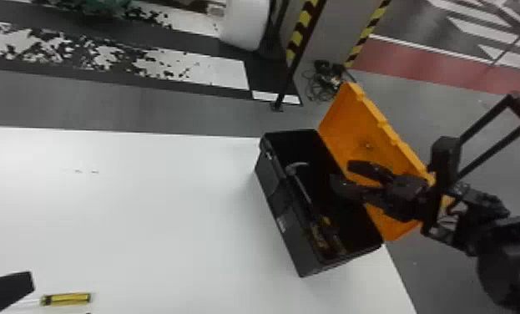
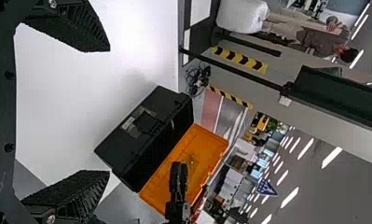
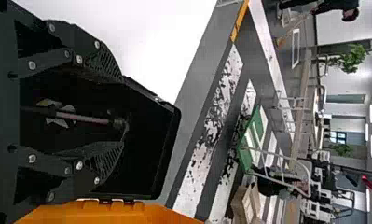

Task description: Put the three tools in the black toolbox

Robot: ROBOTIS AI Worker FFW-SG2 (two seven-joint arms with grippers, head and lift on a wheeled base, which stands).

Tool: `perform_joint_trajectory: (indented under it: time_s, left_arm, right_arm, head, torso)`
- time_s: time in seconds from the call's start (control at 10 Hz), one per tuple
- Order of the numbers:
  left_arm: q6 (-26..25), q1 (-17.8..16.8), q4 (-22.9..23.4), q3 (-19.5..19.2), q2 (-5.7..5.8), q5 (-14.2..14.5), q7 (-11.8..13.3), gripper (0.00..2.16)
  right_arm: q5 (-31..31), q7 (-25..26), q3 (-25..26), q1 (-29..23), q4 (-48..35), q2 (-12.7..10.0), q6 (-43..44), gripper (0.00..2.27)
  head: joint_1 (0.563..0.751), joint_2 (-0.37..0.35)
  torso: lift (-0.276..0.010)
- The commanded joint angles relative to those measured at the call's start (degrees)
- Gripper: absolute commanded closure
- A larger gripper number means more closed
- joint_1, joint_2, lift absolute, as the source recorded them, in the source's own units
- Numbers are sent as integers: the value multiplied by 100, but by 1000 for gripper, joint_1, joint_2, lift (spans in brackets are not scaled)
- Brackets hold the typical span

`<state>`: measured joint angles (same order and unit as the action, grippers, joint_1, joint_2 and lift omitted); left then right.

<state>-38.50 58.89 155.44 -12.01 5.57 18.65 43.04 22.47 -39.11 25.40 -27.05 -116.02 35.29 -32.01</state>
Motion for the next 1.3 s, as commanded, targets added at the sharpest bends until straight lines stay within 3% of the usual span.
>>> perform_joint_trajectory:
  time_s: [0.0,0.3,0.5,0.6,0.8,0.9,1.2]
  left_arm:
    - [22,-18,4,85,-3,-72,-50,70]
    - [22,-255,-93,252,-3,-265,-270,70]
    - [22,-519,-357,252,6,-336,-376,70]
    - [39,-703,-611,261,6,-503,-516,80]
    - [1164,-984,-1358,181,15,-617,-560,80]
    - [1621,-1134,-1728,111,24,-617,-534,80]
    - [2676,-1151,-2413,-117,-12,-837,-296,83]
  right_arm:
    - [776,-9,457,-142,-88,-119,-65,60]
    - [2042,-18,1204,-380,-685,-1112,-522,63]
    - [2508,-114,1319,-608,-896,-1728,-697,63]
    - [2587,-185,1275,-766,-1063,-2062,-680,63]
    - [2631,-237,993,-916,-1081,-2413,-662,66]
    - [2640,-272,853,-1056,-1081,-2519,-592,70]
    - [2552,-264,571,-1153,-1160,-2721,-522,70]
  head:
    - [695,-350]
    - [695,-350]
    - [695,-350]
    - [695,-350]
    - [695,-350]
    - [695,-314]
    - [695,-200]
  torso:
    - [-55]
    - [-55]
    - [-55]
    - [-55]
    - [-55]
    - [-55]
    - [-55]
